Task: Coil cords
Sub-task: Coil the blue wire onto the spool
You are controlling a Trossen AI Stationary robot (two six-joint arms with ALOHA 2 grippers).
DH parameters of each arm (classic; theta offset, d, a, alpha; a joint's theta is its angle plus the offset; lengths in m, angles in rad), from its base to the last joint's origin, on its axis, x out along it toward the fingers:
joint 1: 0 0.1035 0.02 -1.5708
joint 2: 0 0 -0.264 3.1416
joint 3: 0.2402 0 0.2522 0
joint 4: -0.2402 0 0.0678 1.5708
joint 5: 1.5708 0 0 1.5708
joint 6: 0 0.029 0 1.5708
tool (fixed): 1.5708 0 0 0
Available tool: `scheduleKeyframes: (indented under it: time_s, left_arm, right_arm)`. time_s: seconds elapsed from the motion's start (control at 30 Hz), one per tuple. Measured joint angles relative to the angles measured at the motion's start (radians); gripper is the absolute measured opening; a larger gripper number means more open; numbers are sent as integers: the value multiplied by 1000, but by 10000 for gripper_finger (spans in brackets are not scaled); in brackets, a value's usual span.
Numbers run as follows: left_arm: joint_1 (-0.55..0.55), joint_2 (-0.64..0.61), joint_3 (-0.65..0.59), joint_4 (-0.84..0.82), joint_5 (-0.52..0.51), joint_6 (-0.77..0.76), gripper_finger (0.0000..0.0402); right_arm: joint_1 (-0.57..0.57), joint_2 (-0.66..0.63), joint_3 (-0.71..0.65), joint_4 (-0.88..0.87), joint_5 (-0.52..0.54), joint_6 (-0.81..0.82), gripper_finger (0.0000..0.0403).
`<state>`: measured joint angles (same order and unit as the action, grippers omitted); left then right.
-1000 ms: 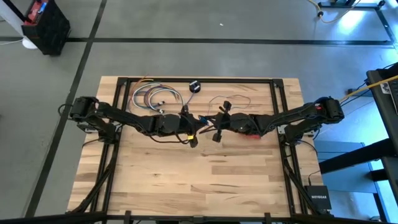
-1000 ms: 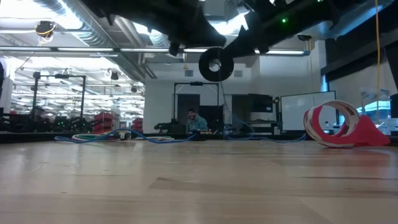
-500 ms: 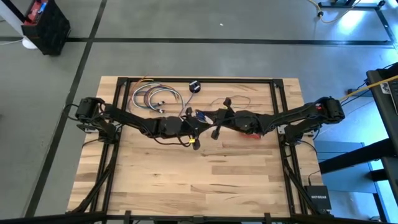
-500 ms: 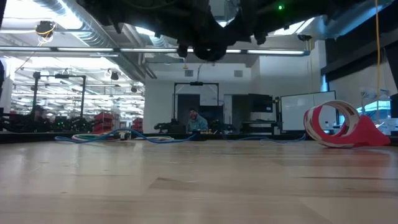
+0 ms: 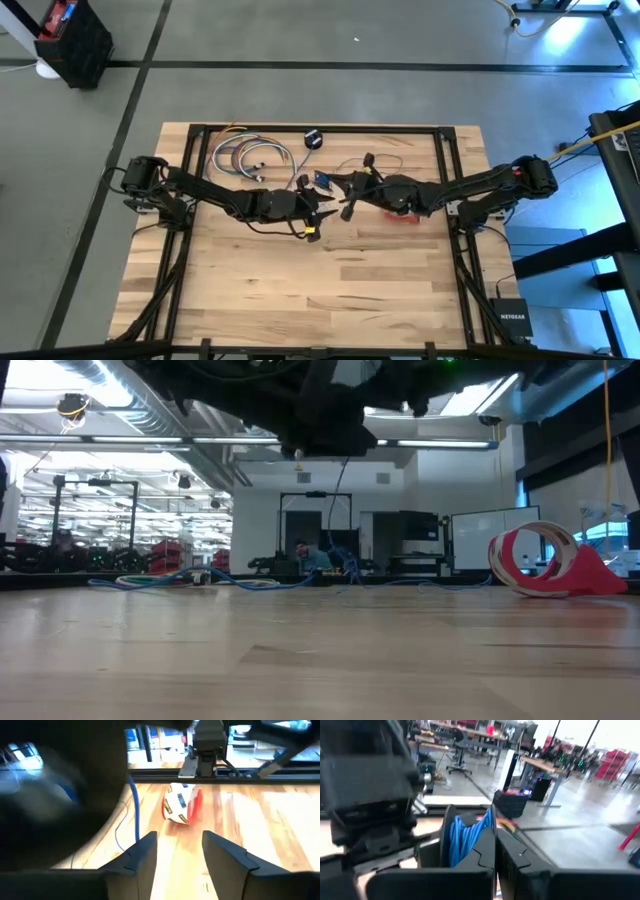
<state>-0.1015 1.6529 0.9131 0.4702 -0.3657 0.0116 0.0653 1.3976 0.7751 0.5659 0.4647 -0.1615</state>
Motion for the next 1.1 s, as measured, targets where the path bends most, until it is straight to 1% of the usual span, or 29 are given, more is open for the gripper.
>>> scheduleKeyframes:
  time_s: [0.1, 0.23, 0.3, 0.43, 0.5, 0.8, 1.1]
  left_arm:
    - [-24, -18, 0, -21, 0, 71, 156]
    - [-56, -58, 3, -28, 1, 100, 153]
    - [-68, -84, 3, -58, -12, 123, 149]
    - [-89, -120, 3, -118, -96, 123, 143]
    - [-94, -129, 3, -131, -117, 122, 141]
    - [-65, -118, 3, -187, -120, 73, 141]
    - [-63, -118, 1, -169, -119, 103, 141]
  right_arm:
    - [0, -18, 4, 22, 15, -30, 3]
    - [-1, -23, 4, 30, 17, -52, 3]
    - [0, -23, 4, 32, 17, -52, 3]
    - [0, -23, 4, 15, 17, -53, 3]
    - [0, -23, 4, -2, 17, -53, 3]
    - [0, -23, 4, -7, 3, -52, 3]
    - [0, -27, 4, -17, -3, -57, 3]
